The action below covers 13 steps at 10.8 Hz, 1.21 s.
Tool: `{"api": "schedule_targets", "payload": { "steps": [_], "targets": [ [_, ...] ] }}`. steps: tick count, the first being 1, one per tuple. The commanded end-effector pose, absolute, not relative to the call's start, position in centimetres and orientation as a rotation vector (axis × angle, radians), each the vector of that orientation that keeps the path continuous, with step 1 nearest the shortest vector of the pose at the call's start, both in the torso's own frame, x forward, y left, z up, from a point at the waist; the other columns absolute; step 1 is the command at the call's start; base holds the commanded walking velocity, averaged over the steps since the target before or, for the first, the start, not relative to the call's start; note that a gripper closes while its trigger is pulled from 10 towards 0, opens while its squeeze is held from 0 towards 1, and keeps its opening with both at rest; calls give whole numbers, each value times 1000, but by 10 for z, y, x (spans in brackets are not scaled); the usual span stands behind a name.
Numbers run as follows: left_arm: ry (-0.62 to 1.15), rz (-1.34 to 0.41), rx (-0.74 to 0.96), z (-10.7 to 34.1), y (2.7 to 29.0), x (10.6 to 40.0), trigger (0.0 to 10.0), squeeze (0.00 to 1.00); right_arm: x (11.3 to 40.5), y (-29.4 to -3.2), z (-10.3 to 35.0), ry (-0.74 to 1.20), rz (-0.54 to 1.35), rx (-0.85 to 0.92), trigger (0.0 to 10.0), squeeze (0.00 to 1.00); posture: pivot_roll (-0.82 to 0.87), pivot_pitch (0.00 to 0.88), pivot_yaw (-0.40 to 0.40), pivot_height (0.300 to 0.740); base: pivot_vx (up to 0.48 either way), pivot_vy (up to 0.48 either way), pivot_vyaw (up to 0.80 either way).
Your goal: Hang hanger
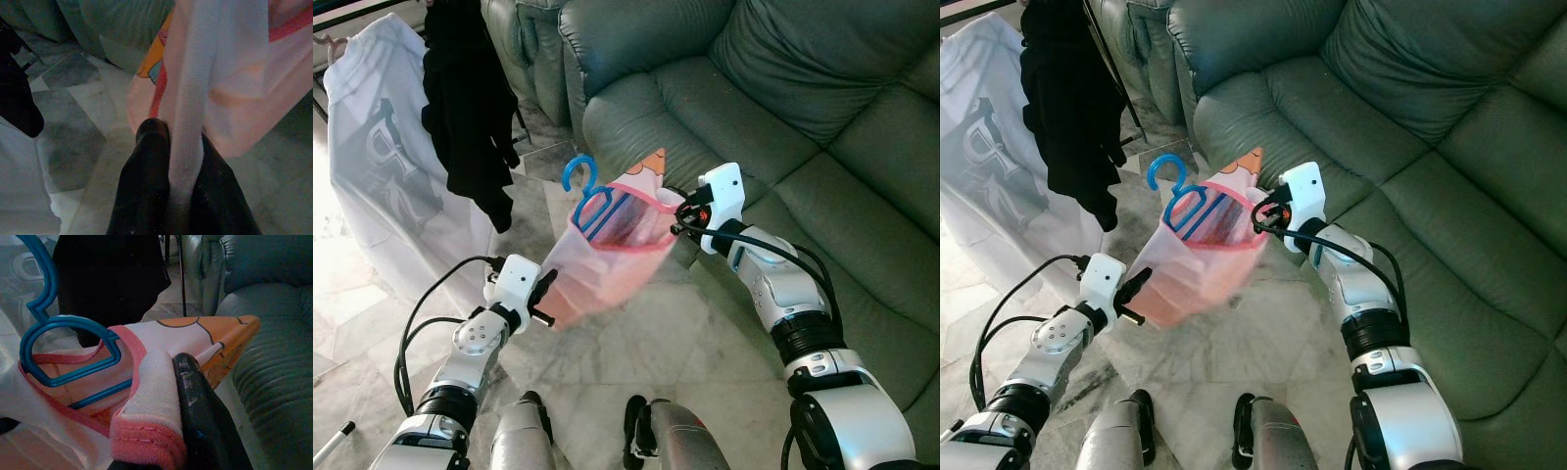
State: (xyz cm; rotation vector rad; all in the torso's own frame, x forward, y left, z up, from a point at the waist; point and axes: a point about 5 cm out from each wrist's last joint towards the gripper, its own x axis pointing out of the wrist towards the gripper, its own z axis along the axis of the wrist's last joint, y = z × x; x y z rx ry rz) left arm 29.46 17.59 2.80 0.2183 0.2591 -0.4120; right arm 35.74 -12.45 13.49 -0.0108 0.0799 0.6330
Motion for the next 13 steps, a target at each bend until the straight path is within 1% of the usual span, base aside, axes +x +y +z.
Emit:
{"api": "schedule_targets", "payload": {
  "steps": [1, 6, 7, 8, 10, 11, 12, 13],
  "targets": [
    [271, -406, 205, 24, 177, 292, 0, 0, 357, -126, 137, 71, 636, -7, 0, 0, -43, 195, -106, 740, 0, 0, 0],
    [271, -406, 205, 24, 177, 292, 0, 0, 357, -126, 137, 71, 636, -7, 0, 0, -43, 195, -106, 740, 0, 0, 0],
    [84, -176, -9, 61, 173, 319, 4039, 0, 315, -115, 68, 148, 592, -197, 10000, 0, -15, 128, -76, 740, 0, 0, 0],
    [72, -155, -23, 62, 176, 318, 4588, 0, 316, -122, 61, 163, 529, -189, 10000, 0, -9, 125, -81, 740, 0, 0, 0],
    [67, -144, -33, 61, 176, 317, 5569, 0, 316, -125, 57, 191, 510, -188, 10000, 0, -8, 126, -89, 740, 0, 0, 0],
    [69, -125, -48, 60, 176, 318, 6745, 0, 312, -113, 52, 198, 564, -198, 10000, 0, -9, 125, -93, 740, 0, 0, 0],
    [69, -117, -58, 61, 175, 319, 6941, 0, 308, -107, 46, 212, 598, -217, 10000, 0, -9, 125, -95, 740, 0, 0, 0],
    [68, -122, -67, 62, 172, 320, 7412, 0, 294, -93, 36, 238, 723, -211, 10000, 0, -9, 125, -95, 740, 0, 0, 0]
  ]
}}
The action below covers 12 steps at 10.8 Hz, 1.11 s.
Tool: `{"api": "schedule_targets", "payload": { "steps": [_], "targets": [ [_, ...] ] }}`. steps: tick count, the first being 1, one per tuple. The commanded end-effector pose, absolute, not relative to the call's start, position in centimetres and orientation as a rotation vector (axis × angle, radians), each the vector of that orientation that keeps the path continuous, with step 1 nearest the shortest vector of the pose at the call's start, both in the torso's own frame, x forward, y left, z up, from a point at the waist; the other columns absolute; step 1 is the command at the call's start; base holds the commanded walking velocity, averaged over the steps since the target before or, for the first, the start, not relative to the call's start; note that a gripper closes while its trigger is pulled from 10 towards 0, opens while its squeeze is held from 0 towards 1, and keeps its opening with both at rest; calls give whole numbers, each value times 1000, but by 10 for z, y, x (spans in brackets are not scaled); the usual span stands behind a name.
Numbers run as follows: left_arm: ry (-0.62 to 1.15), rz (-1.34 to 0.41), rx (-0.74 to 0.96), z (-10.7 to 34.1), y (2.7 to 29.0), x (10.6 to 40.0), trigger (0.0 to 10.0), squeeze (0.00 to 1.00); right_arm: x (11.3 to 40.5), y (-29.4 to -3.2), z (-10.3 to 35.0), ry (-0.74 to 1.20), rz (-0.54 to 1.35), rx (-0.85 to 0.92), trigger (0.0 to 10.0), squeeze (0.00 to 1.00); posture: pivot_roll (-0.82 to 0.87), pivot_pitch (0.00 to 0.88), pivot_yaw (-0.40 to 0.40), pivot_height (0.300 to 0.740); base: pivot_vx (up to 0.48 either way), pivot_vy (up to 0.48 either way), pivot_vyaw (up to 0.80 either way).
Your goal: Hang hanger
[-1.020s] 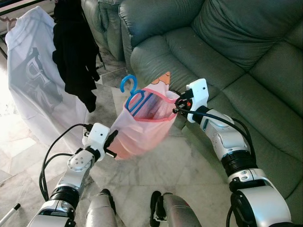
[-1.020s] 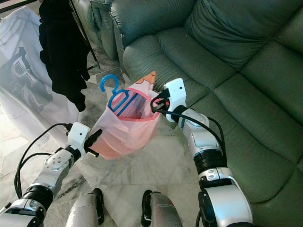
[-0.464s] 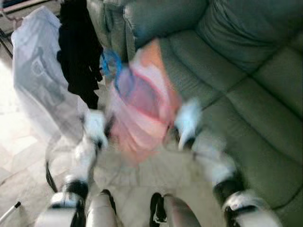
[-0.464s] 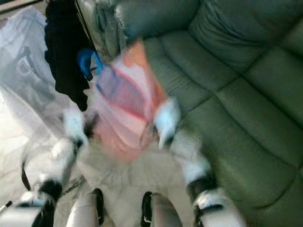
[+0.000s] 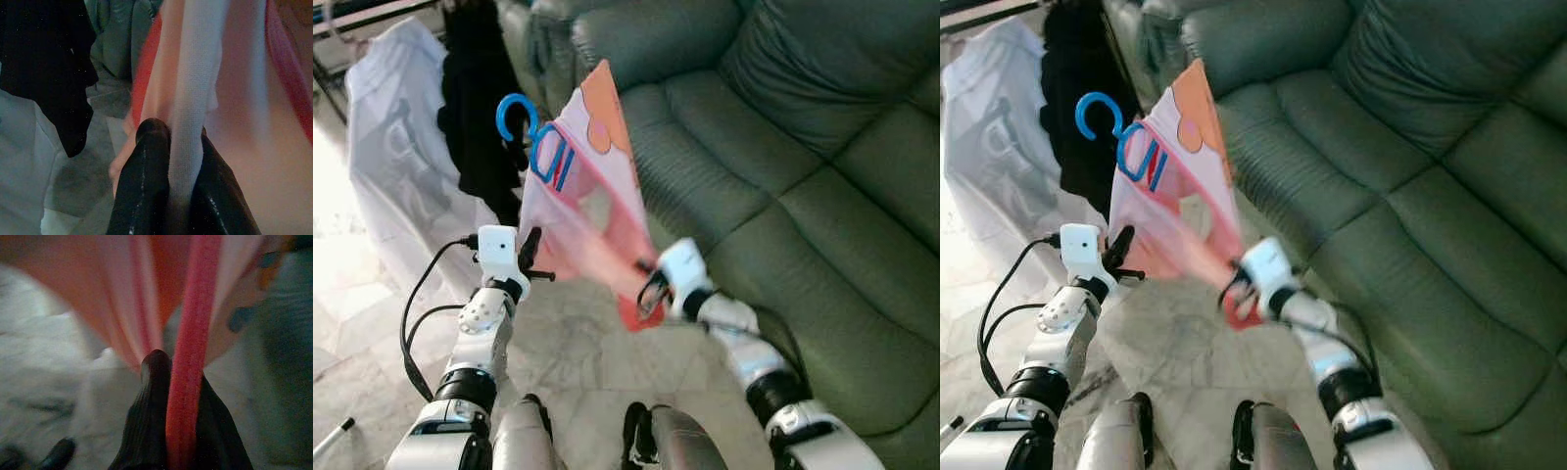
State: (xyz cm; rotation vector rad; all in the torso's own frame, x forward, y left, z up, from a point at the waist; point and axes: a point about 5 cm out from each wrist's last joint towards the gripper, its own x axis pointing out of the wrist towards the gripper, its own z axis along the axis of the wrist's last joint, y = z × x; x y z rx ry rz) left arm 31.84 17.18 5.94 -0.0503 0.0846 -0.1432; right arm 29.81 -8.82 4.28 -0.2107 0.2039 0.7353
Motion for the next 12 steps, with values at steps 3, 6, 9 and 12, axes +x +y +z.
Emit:
{"api": "schedule_targets", "payload": {
  "steps": [3, 6, 9, 12],
  "targets": [
    [104, -143, -45, 50, 173, 311, 8471, 0, 269, -94, 16, 278, 880, -279, 10000, 1000, -10, 114, -91, 740, 0, 0, 0],
    [144, -162, 14, 38, 182, 299, 8549, 0, 254, -130, 16, 246, 908, -336, 10000, 1000, -20, 112, -81, 740, 0, 0, 0],
    [197, -385, 236, 28, 186, 285, 8314, 0, 245, -161, 32, 203, 1043, -442, 10000, 1000, -32, 122, -72, 740, 0, 0, 0],
    [283, -602, 383, 22, 211, 266, 10000, 0, 253, -192, 62, 233, 1186, -559, 10000, 1000, -27, 143, -57, 740, 0, 0, 0]
  ]
}}
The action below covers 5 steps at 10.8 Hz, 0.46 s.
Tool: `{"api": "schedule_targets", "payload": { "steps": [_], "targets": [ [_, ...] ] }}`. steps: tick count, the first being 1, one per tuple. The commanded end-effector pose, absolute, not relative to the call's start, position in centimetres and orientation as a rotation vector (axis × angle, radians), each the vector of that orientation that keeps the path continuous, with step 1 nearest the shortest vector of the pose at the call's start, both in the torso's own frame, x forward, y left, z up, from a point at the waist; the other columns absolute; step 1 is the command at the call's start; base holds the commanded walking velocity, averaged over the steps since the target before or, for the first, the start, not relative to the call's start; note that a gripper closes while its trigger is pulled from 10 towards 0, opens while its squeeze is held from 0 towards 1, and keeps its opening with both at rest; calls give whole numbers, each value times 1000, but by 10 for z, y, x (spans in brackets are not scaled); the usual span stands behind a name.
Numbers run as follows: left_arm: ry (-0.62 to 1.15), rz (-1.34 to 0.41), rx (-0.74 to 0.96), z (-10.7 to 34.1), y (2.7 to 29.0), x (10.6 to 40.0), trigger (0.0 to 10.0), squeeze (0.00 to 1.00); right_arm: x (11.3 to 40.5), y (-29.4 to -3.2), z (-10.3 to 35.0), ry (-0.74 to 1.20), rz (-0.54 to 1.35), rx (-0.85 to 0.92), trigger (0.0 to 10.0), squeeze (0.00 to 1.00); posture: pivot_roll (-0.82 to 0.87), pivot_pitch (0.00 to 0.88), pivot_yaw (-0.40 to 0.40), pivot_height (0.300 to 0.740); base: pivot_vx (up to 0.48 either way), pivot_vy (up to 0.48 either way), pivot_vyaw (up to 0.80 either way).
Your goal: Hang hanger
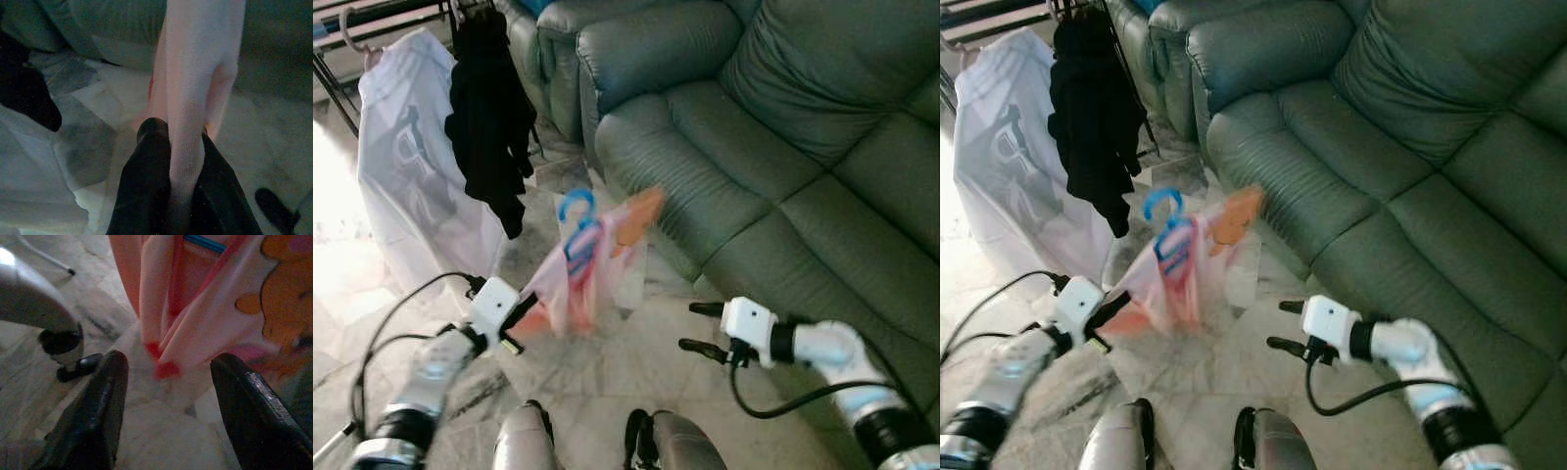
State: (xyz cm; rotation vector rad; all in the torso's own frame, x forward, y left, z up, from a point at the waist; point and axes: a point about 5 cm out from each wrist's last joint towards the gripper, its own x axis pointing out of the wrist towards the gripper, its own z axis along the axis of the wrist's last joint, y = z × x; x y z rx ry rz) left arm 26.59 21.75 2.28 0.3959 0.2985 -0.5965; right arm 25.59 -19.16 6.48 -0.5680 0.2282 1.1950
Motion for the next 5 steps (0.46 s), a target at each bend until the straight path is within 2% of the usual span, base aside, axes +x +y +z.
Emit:
{"api": "schedule_targets", "payload": {
  "steps": [1, 3, 5],
  "targets": [
    [289, -664, 426, 23, 213, 264, 10000, 0, 257, -196, 71, 243, 1227, -576, 10000, 1000, -28, 144, -57, 740, 0, 0, 0],
    [302, -879, 458, 23, 204, 253, 10000, 0, 274, -205, 84, 257, 1241, -597, 10000, 1000, -25, 147, -58, 740, 0, 0, 0],
    [317, -1016, 502, 17, 196, 241, 10000, 0, 281, -205, 90, 283, 1299, -623, 10000, 1000, -20, 147, -60, 740, 0, 0, 0]
  ]
}}
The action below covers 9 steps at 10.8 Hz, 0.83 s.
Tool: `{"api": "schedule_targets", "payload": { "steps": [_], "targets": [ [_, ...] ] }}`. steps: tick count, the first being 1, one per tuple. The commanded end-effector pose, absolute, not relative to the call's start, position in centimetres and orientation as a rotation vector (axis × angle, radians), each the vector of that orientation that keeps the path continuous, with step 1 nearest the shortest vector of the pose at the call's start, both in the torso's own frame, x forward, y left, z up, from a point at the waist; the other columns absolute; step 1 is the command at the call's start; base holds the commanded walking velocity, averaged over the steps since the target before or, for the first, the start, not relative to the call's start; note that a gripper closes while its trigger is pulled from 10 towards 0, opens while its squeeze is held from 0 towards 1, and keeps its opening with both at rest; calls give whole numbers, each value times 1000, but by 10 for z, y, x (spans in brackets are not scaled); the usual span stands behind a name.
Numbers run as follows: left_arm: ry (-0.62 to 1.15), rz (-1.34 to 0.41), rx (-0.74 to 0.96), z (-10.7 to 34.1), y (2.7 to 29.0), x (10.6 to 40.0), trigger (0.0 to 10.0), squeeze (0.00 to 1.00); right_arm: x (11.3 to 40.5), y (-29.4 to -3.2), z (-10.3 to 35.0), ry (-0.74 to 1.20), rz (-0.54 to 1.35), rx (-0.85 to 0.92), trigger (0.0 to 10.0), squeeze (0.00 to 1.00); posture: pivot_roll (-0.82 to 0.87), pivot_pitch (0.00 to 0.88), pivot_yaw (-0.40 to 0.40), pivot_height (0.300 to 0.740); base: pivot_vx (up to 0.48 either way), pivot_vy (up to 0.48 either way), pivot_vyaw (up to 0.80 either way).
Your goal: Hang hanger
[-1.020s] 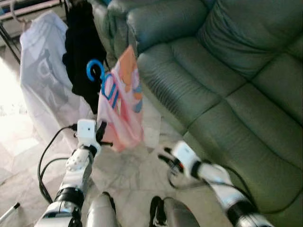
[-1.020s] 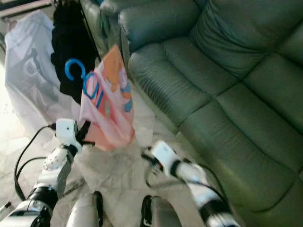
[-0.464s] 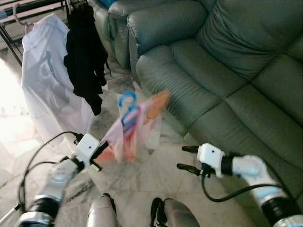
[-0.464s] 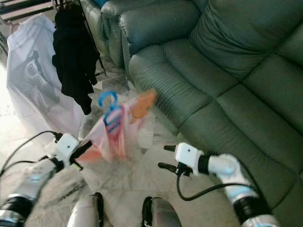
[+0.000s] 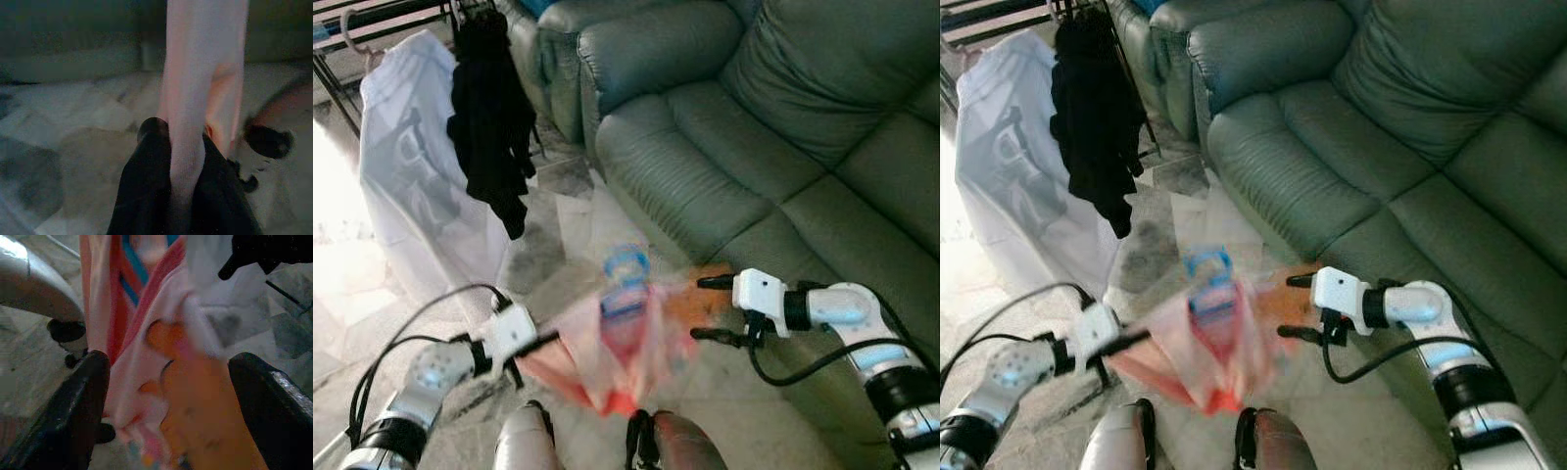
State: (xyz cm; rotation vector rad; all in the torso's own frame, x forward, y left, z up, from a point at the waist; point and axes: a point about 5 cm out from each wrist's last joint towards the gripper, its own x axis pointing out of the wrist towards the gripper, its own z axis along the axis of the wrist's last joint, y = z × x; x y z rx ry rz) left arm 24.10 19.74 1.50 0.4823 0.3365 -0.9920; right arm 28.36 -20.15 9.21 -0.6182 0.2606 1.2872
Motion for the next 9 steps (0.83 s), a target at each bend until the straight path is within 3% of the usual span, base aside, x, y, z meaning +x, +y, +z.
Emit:
{"api": "schedule_targets", "payload": {
  "steps": [1, 5, 6, 7, 8, 9],
  "targets": [
    [316, -1056, 487, 15, 192, 236, 10000, 0, 285, -206, 91, 318, 1328, -643, 10000, 1000, -17, 150, -62, 740, 0, 0, 0],
    [311, -1110, 484, 17, 187, 232, 10000, 0, 294, -213, 89, 454, 1380, -600, 10000, 1000, -9, 160, -64, 740, 0, 0, 0],
    [307, -1116, 480, 17, 186, 231, 10000, 0, 297, -211, 87, 471, 1387, -583, 7020, 573, -7, 159, -66, 740, 0, 0, 0],
    [306, -1119, 479, 18, 186, 231, 10000, 0, 298, -210, 86, 473, 1389, -579, 745, 310, -4, 157, -66, 740, 0, 0, 0],
    [301, -1126, 480, 19, 184, 231, 10000, 0, 300, -205, 86, 489, 1426, -535, 0, 0, -4, 157, -66, 740, 0, 0, 0],
    [297, -1129, 480, 19, 183, 231, 10000, 0, 300, -203, 86, 494, 1439, -532, 0, 0, -2, 155, -66, 740, 0, 0, 0]
  ]
}}
